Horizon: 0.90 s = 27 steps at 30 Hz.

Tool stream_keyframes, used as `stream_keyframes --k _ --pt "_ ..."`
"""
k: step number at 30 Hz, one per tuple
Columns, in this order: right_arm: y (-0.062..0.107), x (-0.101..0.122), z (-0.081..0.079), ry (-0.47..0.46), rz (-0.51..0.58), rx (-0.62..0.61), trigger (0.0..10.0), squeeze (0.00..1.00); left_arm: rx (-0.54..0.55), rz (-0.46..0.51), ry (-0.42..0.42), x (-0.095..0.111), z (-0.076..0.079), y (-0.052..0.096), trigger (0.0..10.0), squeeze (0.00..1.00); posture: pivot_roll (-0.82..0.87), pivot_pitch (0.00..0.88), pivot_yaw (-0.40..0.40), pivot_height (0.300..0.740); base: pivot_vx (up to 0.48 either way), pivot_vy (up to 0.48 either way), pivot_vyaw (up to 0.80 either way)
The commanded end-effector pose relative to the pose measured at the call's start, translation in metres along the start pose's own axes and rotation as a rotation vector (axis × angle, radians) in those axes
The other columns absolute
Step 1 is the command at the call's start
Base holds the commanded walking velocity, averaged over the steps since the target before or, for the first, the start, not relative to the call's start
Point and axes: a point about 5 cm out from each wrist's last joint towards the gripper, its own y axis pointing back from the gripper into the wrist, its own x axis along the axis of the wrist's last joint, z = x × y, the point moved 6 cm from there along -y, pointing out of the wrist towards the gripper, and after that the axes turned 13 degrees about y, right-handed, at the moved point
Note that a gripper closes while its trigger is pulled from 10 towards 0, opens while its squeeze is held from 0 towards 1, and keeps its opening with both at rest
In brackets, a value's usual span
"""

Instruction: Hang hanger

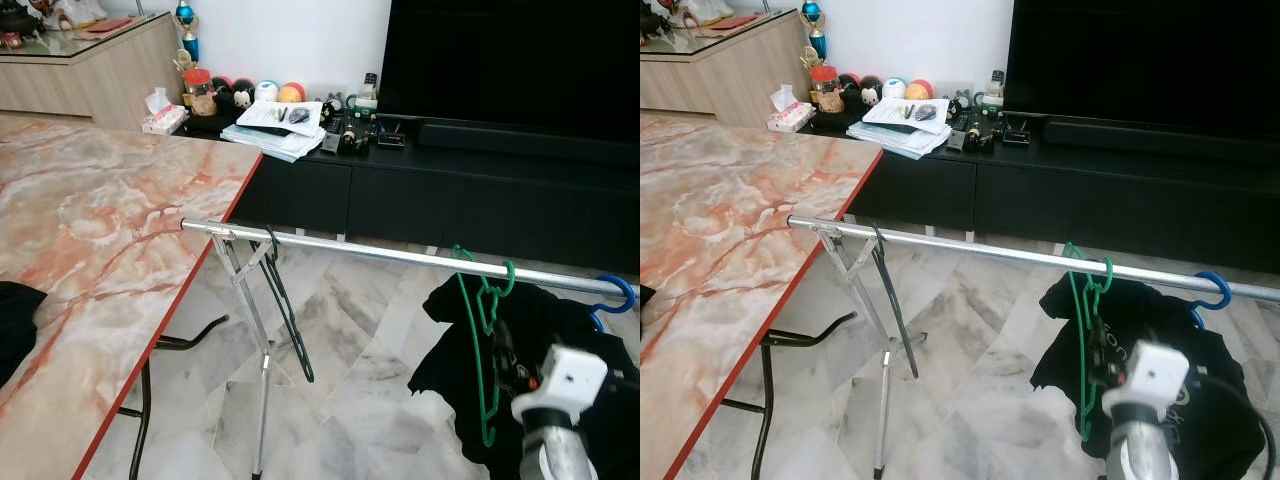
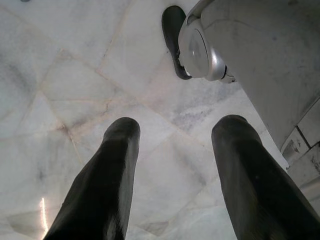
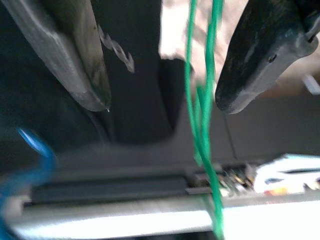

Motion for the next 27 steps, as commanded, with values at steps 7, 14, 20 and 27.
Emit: stream_keyframes --k 7,14,20,27 --pt "0.055 -0.038 0.033 0.019 -0.199 -0.222 10.0 0.0 0.004 -0.018 -0.002 -0.009 0.0 0.0 10.0 0.0 0.01 0.021 -0.004 0.74 0.0 0.0 0.0" --pt "0.088 -0.13 0.009 -0.064 -0.59 -0.148 10.0 0.0 0.033 0.003 -0.011 -0.006 -0.003 0.0 10.0 0.0 0.01 0.004 -0.007 0.74 0.0 0.0 0.0" --pt "0.096 -0.167 -0.053 -0.021 -0.778 0.23 10.0 0.0 0.073 0.036 -0.014 0.001 -0.007 0.0 10.0 0.0 0.0 0.024 0.009 0.74 0.0 0.0 0.0" --pt "0.118 -0.192 -0.035 0.147 -0.925 0.282 10.0 0.0 0.101 0.063 -0.002 0.006 -0.01 0.001 10.0 0.0 0.03 0.037 0.015 0.74 0.0 0.0 0.0"
